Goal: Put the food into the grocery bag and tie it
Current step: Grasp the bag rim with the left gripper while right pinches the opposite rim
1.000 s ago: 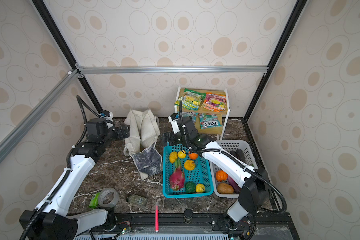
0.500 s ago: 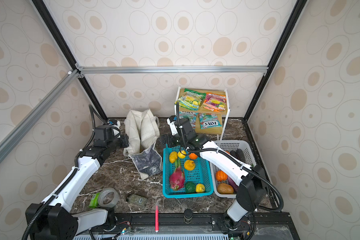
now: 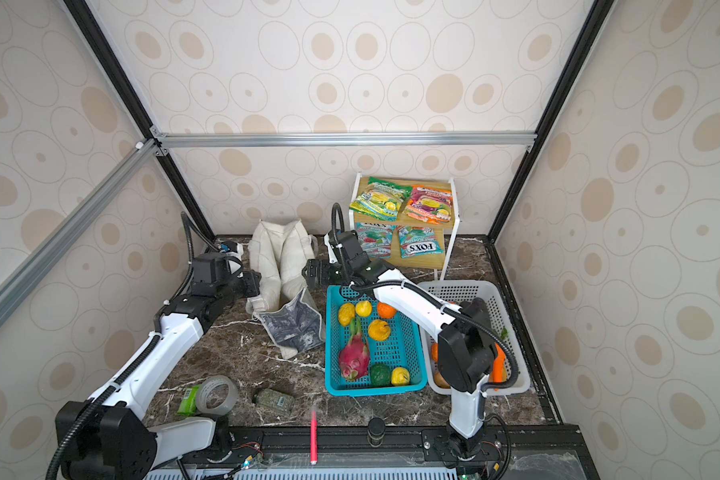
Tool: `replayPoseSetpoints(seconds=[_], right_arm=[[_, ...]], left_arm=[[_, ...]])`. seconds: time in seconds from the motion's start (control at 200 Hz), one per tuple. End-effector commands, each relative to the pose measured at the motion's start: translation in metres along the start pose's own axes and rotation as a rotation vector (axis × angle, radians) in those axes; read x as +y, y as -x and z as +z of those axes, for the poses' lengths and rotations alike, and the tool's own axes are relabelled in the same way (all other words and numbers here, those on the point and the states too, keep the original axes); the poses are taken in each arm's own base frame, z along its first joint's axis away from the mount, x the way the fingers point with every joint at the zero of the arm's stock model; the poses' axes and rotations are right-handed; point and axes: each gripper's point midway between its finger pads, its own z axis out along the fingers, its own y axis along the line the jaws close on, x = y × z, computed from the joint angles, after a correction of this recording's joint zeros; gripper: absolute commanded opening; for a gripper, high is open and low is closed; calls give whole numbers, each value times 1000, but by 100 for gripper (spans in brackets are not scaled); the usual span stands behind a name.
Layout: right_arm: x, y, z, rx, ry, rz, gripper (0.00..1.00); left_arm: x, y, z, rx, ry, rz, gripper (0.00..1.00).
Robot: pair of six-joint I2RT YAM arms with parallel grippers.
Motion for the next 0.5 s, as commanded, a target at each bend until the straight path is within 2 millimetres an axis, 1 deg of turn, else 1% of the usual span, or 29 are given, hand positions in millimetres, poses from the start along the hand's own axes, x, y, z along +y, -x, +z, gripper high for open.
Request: replayPoseSetpoints(seconds=[0.0,0.05,0.11,0.18,0.285,0.305,0.335,0.355,0.36,0.365,0.375,0.38,0.385,0.4,0.405,0.41,0.45,0.495], right_arm=[[19,-7,12,19,108,84,93],[24,-5,13,6,146,112,91],[29,-2,15,-13,185,139,86],[32,0,18,-9,208,175,79],[32,-10,31,25,231,244,78],[31,-10,32,22,235,252,77],[29,-11,33,13,234,261,72],[28,-10,33,3,234,263,67],[28,-10,32,-2,235,262,67],[28,-9,32,-4,236,262,63],[28,-9,32,-10,238,261,60],[28,-8,31,-13,238,261,60],[28,-8,31,-15,237,260,56],[27,-7,31,-23,234,257,50],[26,-6,30,-29,232,255,47],[26,-6,30,-29,232,255,47],[24,-3,27,-42,218,246,36],[27,0,23,-50,220,229,18]], left_arm=[[-8,12,-5,-44,-44,1,0],[-12,13,-6,-47,-65,-5,0],[-15,14,-6,-49,-82,-11,0],[-14,11,-5,-47,-83,-18,0],[-11,7,-5,-46,-76,-29,0],[-11,7,-5,-45,-76,-31,0],[-11,7,-5,-43,-79,-33,0],[-11,7,-5,-43,-81,-33,0],[-11,7,-5,-43,-82,-33,0],[-11,7,-5,-44,-81,-34,0],[-11,7,-5,-42,-82,-34,0],[-11,7,-6,-43,-81,-33,0],[-11,8,-6,-44,-81,-33,0],[-11,8,-6,-44,-81,-30,0],[-11,8,-6,-43,-81,-30,0],[-11,8,-6,-44,-81,-29,0],[-10,10,-8,-48,-73,-23,0],[-7,13,-10,-50,-54,-17,0]])
